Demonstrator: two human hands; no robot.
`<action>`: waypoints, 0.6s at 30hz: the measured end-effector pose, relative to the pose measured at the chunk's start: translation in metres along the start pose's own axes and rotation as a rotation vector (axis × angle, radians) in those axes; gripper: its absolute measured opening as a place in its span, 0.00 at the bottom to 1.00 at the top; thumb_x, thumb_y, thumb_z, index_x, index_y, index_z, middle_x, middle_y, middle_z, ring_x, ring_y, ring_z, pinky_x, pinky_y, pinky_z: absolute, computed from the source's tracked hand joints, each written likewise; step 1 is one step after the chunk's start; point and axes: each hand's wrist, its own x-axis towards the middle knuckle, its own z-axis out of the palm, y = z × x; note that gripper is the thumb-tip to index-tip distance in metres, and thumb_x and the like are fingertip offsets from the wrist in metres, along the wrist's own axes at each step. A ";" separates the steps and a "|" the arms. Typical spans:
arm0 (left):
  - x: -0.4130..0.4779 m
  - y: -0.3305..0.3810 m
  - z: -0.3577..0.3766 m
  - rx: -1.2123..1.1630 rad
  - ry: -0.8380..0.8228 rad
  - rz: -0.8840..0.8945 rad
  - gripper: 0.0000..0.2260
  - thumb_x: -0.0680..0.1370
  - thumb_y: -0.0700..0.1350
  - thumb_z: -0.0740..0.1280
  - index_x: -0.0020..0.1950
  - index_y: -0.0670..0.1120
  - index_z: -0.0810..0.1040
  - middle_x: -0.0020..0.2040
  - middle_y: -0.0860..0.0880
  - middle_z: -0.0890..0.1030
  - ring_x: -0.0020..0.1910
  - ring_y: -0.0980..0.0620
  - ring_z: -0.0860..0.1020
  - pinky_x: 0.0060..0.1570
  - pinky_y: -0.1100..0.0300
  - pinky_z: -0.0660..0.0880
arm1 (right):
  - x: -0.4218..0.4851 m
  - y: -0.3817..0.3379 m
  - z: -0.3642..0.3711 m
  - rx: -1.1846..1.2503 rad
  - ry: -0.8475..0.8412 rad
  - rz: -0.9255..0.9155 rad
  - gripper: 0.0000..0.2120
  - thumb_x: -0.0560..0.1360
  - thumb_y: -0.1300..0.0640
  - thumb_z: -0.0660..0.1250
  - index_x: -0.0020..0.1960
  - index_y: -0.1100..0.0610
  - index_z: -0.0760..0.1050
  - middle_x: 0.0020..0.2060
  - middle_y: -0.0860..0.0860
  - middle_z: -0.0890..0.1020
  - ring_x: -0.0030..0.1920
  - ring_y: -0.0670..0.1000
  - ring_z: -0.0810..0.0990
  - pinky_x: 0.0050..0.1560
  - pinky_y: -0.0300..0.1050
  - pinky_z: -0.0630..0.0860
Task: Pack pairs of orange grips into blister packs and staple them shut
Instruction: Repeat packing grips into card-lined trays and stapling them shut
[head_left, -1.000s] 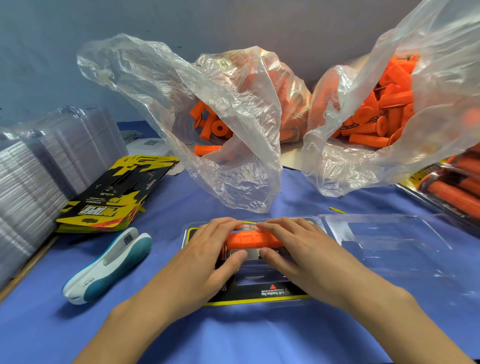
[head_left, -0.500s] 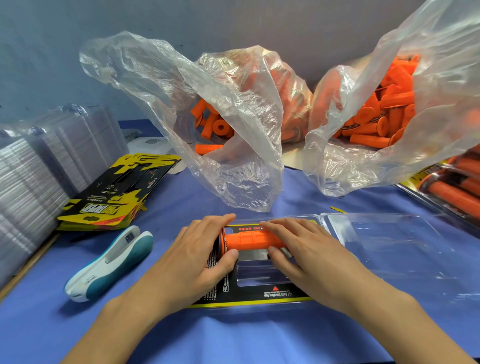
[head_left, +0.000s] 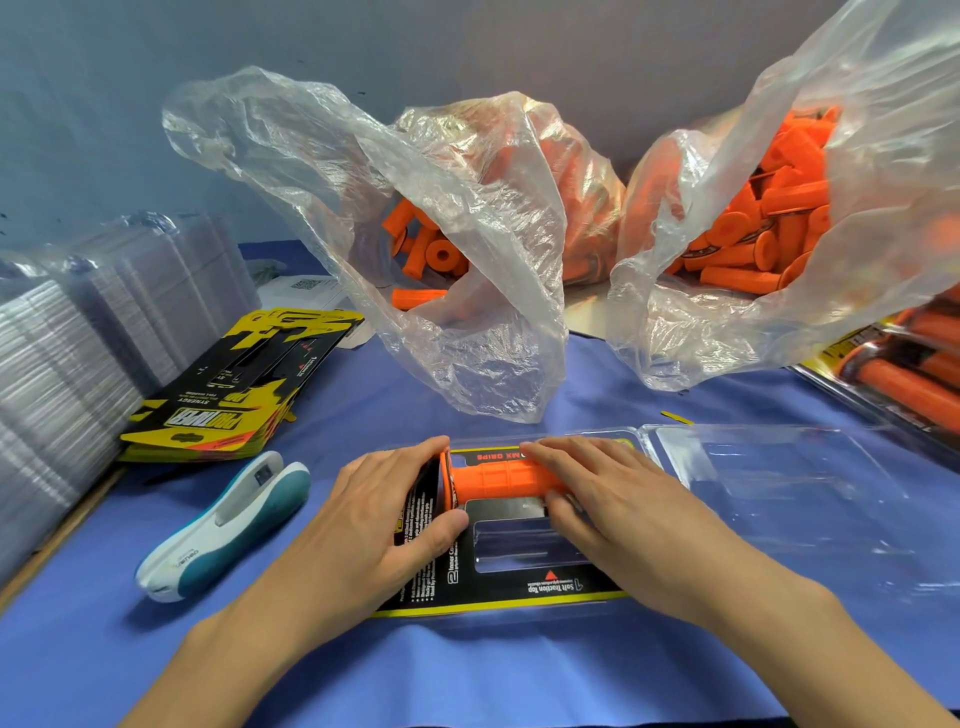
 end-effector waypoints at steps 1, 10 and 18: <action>-0.001 0.000 -0.001 0.004 -0.003 0.000 0.29 0.75 0.70 0.53 0.74 0.61 0.60 0.60 0.73 0.63 0.64 0.70 0.61 0.65 0.74 0.52 | 0.000 0.000 0.000 0.004 0.001 -0.001 0.22 0.83 0.45 0.48 0.77 0.43 0.57 0.72 0.38 0.65 0.71 0.44 0.62 0.72 0.41 0.57; -0.008 -0.012 -0.017 -0.066 0.040 -0.047 0.19 0.79 0.64 0.60 0.69 0.62 0.67 0.61 0.68 0.71 0.64 0.65 0.68 0.60 0.72 0.62 | -0.001 0.003 -0.003 0.061 0.036 0.027 0.23 0.82 0.49 0.52 0.77 0.43 0.58 0.70 0.39 0.68 0.70 0.45 0.63 0.71 0.41 0.58; -0.009 -0.009 -0.018 -0.079 0.000 -0.009 0.18 0.79 0.61 0.62 0.68 0.61 0.67 0.63 0.72 0.67 0.68 0.64 0.66 0.62 0.78 0.57 | -0.002 0.002 -0.005 0.094 0.066 0.038 0.23 0.81 0.49 0.53 0.76 0.42 0.59 0.68 0.38 0.69 0.68 0.44 0.63 0.69 0.37 0.58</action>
